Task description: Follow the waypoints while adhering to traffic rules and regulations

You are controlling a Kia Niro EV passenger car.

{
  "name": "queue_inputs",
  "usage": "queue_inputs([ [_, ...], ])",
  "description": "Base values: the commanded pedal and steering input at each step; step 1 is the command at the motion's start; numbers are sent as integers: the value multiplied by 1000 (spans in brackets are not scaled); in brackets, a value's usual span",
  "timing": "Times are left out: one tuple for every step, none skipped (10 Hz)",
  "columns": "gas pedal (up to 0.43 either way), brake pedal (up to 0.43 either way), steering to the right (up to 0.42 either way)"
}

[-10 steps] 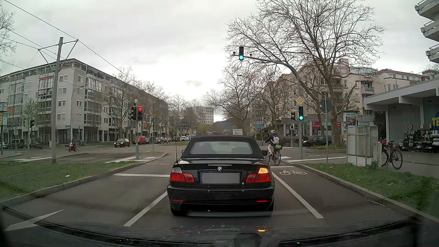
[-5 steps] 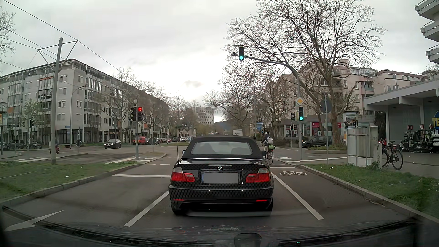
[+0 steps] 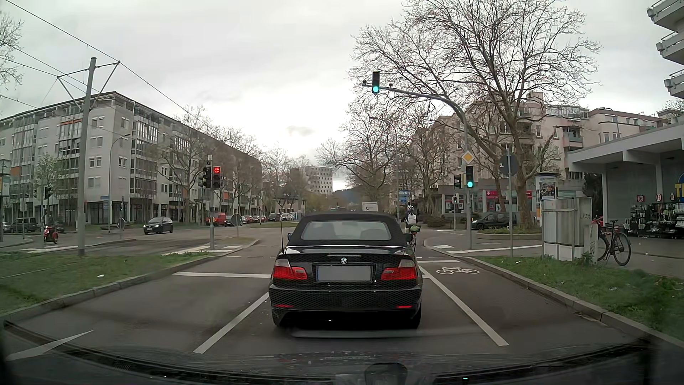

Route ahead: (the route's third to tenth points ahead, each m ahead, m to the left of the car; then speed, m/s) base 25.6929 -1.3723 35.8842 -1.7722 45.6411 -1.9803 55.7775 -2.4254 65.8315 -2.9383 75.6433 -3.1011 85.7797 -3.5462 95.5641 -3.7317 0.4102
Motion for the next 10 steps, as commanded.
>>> queue_inputs([
  [0,0,23],
  [47,0,23],
  [79,0,23],
  [110,0,23],
  [118,0,23],
  [130,0,23],
  [150,0,23],
  [169,0,23],
  [177,0,24],
  [189,0,28],
])
